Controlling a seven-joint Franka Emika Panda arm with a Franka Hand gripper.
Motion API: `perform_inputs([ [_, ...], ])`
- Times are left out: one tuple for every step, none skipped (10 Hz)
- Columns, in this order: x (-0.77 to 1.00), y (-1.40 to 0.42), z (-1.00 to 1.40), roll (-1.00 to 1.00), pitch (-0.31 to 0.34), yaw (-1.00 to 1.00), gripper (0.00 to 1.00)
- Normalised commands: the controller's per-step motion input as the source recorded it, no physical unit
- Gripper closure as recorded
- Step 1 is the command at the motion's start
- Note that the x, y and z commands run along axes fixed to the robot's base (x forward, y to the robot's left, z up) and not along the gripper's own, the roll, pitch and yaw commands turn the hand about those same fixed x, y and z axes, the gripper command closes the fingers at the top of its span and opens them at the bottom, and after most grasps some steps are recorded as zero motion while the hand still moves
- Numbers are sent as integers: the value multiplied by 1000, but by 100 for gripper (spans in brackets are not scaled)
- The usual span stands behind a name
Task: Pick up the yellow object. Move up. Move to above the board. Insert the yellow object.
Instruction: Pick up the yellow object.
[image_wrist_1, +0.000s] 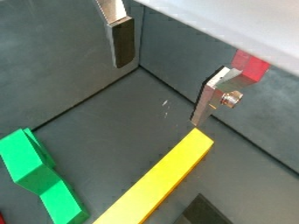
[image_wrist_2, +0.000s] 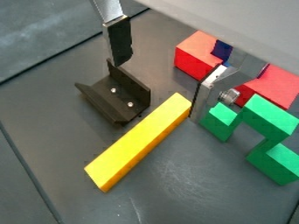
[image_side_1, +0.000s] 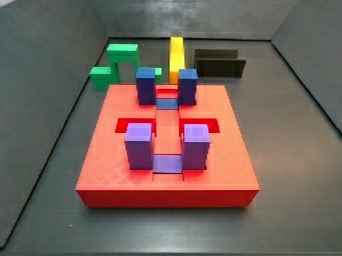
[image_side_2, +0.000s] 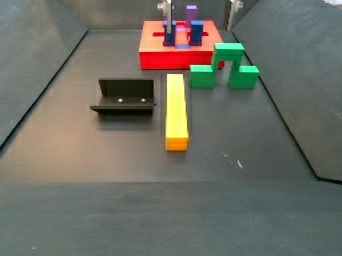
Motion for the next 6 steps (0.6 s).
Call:
perform_inputs([
  [123, -297, -557, 23, -69, 3, 0],
  [323, -151, -849, 20, -136, 0, 0],
  [234, -49, -937, 56, -133, 0, 0],
  [157, -9, -906, 73, -147, 0, 0],
  [120, 0, -897, 53, -150, 0, 0],
  [80, 0, -823, 0, -183, 0, 0],
])
